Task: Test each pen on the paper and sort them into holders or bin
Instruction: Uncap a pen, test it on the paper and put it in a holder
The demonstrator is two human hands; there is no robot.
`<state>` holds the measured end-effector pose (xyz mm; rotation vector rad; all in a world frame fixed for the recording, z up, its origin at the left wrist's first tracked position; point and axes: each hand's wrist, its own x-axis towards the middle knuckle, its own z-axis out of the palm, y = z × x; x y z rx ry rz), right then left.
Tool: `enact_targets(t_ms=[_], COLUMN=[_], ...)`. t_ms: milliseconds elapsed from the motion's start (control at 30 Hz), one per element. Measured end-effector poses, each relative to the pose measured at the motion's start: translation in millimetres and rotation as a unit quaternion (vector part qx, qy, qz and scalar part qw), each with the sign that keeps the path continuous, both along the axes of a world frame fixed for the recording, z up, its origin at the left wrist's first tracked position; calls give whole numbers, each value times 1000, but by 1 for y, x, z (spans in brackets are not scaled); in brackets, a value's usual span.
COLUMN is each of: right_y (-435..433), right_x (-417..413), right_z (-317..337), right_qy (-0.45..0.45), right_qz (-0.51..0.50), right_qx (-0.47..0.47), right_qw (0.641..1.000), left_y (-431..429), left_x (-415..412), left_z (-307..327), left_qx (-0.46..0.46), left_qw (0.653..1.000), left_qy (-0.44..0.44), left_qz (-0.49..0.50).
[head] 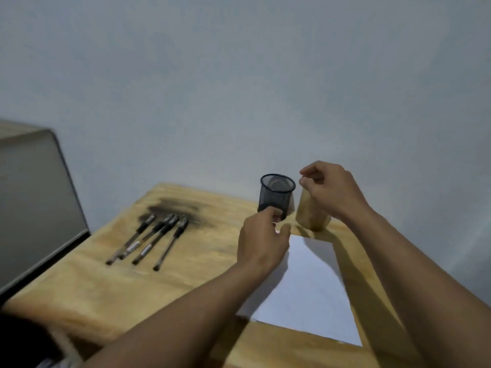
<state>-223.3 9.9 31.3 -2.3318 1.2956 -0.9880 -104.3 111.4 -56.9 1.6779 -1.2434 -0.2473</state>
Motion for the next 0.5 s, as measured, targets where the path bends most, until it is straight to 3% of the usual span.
enact_targets(t_ms=[500], right_y=[68], right_x=[141], right_z=[-72], right_qy=[161], right_qz=[216], right_qx=[49], right_qw=[962], left_y=[113], left_x=[110], left_z=[-19], left_qx=[86], left_qw=[958], left_qy=[-134], left_qz=[237])
